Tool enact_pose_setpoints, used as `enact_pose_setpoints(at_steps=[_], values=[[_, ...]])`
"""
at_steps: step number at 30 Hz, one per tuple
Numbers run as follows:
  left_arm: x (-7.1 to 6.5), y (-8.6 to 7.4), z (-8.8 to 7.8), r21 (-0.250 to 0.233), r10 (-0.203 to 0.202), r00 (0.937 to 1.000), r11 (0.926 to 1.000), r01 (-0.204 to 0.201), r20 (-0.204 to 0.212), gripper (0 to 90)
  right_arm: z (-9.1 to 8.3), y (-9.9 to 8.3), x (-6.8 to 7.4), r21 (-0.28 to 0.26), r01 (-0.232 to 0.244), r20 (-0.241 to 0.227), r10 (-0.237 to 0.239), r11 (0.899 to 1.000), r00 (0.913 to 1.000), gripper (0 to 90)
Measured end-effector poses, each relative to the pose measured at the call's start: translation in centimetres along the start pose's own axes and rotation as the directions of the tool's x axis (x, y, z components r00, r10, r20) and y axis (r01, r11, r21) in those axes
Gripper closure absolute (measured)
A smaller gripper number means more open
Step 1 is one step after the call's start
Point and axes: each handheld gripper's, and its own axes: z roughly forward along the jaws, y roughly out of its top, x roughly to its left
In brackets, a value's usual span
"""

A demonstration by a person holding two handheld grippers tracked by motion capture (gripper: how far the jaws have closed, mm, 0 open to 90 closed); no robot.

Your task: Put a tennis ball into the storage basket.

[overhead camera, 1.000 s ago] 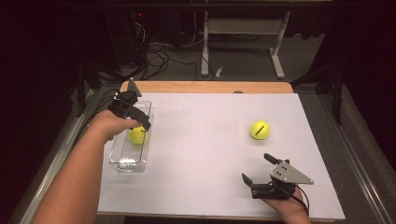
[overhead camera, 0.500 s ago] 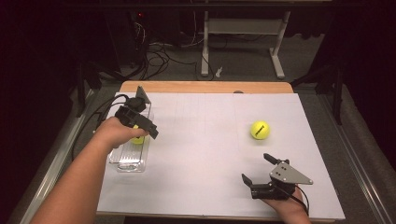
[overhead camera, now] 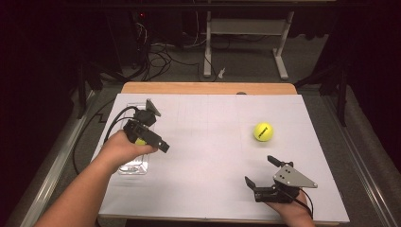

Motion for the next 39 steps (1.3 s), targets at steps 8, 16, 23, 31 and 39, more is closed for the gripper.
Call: enact_pose_setpoints(at_steps=[8, 16, 23, 31, 39], values=[[-1.3, -3.5, 0.9, 0.010, 0.074, 0.9969, 0.9972, -0.074, 0.025, 0.8, 0.0, 0.1, 0.0, -0.006, 0.007, -0.003, -0.007, 1.000, 1.0000, 0.4], [-2.6, -5.8, 2.3, 0.018, 0.113, 0.9906, 0.9933, -0.115, 0.077, 0.8, -0.1, 0.1, 0.0, -0.009, 0.006, -0.004, -0.006, 1.000, 1.0000, 0.4], [-3.1, -8.2, 3.8, 0.006, 0.126, 0.9860, 0.9919, -0.127, 0.110, 0.8, -0.1, 0.1, 0.0, -0.008, 0.005, -0.003, -0.005, 1.000, 1.0000, 0.4], [-3.1, -10.3, 5.3, -0.014, 0.127, 0.9808, 0.9918, -0.127, 0.148, 0.9, -0.2, 0.1, -0.3, -0.016, -0.015, 0.024, 0.016, 1.000, 0.9996, 0.4], [-3.2, -10.9, 5.7, -0.031, 0.119, 0.9741, 0.9928, -0.116, 0.192, 1.1, -0.3, 0.1, -0.9, -0.026, -0.056, 0.063, 0.058, 0.998, 0.9964, 0.4]])
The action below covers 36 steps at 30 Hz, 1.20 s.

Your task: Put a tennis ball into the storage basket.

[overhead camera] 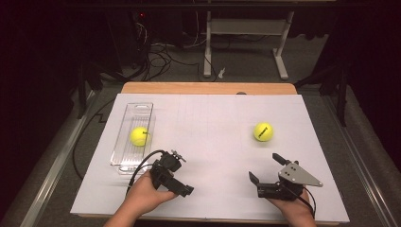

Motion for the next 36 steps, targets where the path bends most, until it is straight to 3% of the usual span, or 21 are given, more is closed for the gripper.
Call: enact_pose_setpoints(at_steps=[4, 6, 17, 25, 36], values=[[0.5, -0.1, 0.3, 0.009, 0.000, 1.0000, 1.0000, 0.000, 0.010, 1.1, -0.2, 0.1, -0.4, -0.011, -0.013, 0.029, 0.013, 1.000, 0.9995, 0.4], [0.4, -0.4, 0.5, 0.017, 0.020, 0.9998, 0.9997, -0.020, -0.003, 1.0, -0.3, 0.2, -0.6, -0.012, -0.019, 0.047, 0.019, 1.000, 0.9987, 0.4], [0.8, -0.4, -0.1, -0.005, -0.008, 0.9990, 1.0000, 0.008, 0.044, 1.4, 0.1, 1.7, -1.8, 0.018, -0.027, 0.120, 0.025, 0.999, 0.9925, 0.4], [1.0, -0.3, -0.4, -0.007, -0.020, 0.9980, 0.9998, 0.020, 0.060, 1.0, 1.6, 3.0, -3.5, 0.035, -0.068, 0.191, 0.060, 0.997, 0.9798, 0.4], [1.1, -0.2, -0.5, -0.010, -0.016, 0.9982, 0.9998, 0.016, 0.057, 0.8, 3.5, 4.2, -4.7, 0.052, -0.069, 0.219, 0.056, 0.996, 0.9742, 0.3]])
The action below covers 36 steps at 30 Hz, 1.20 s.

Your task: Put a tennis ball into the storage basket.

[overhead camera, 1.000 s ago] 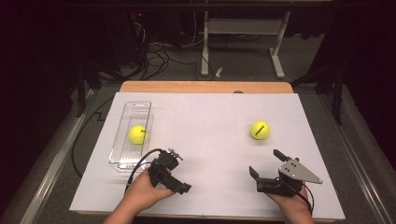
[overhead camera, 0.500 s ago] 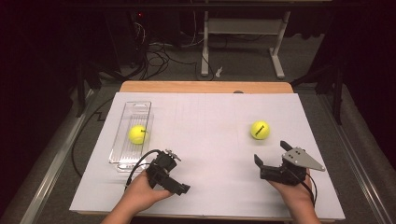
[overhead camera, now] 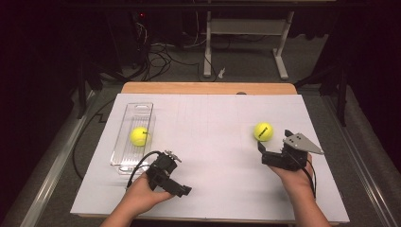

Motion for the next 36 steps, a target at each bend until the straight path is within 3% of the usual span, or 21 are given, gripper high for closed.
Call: enact_pose_setpoints(at_steps=[14, 36], values=[[0.3, 0.3, 0.1, 0.006, -0.010, 0.9998, 0.9999, 0.010, 0.015, 0.8, 2.5, 0.7, -0.3, 0.038, -0.034, 0.009, 0.034, 0.999, 0.9994, 0.4], [0.0, 0.1, -0.4, -0.008, -0.001, 0.9996, 1.0000, 0.001, 0.028, 0.8, 6.5, 0.3, -1.0, 0.131, -0.037, 0.057, 0.030, 0.991, 0.9979, 0.5]])
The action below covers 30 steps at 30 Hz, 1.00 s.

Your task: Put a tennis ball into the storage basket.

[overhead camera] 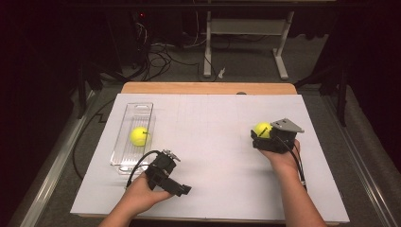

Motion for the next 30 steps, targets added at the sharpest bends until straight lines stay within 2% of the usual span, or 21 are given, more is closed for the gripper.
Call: enact_pose_setpoints(at_steps=[7, 16, 23, 30], values=[[-0.2, -0.1, 0.0, 0.002, 0.005, 1.0000, 1.0000, -0.005, 0.005, 0.8, 1.4, -0.4, -0.6, 0.045, -0.023, 0.013, 0.023, 0.999, 0.9997, 0.9], [-0.1, 0.0, 0.0, -0.001, 0.005, 1.0000, 1.0000, -0.005, 0.007, 0.8, 2.3, -0.2, -1.0, 0.093, -0.044, 0.018, 0.043, 0.995, 0.9989, 2.8], [-0.2, -0.1, -0.1, 0.001, 0.011, 0.9999, 0.9999, -0.011, 0.005, 0.8, 2.8, -0.6, -1.0, 0.127, -0.078, 0.014, 0.077, 0.989, 0.9970, 8.1], [-0.2, -0.1, -0.1, -0.001, 0.011, 0.9999, 0.9999, -0.011, 0.006, 0.9, 3.0, -0.8, -1.3, 0.159, -0.091, 0.010, 0.091, 0.983, 0.9958, 16.0]])
